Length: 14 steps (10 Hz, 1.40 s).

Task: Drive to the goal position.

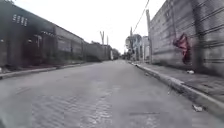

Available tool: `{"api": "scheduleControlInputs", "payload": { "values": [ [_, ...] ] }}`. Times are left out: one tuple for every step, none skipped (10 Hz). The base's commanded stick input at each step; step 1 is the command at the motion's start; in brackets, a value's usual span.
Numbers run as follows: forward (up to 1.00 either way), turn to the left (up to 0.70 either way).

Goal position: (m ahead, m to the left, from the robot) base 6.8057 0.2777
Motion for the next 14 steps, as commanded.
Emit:
{"api": "scheduleControlInputs", "payload": {
  "values": [
    [1.0,0.0],
    [1.0,0.0],
    [1.0,0.0],
    [1.0,0.0],
    [1.0,-0.01],
    [1.0,0.0],
    [1.0,0.0],
    [1.0,0.0],
    [1.0,0.0],
    [1.0,0.0],
    [1.0,0.0],
    [1.0,0.0],
    [1.0,0.0],
    [1.0,0.0]
  ]
}}
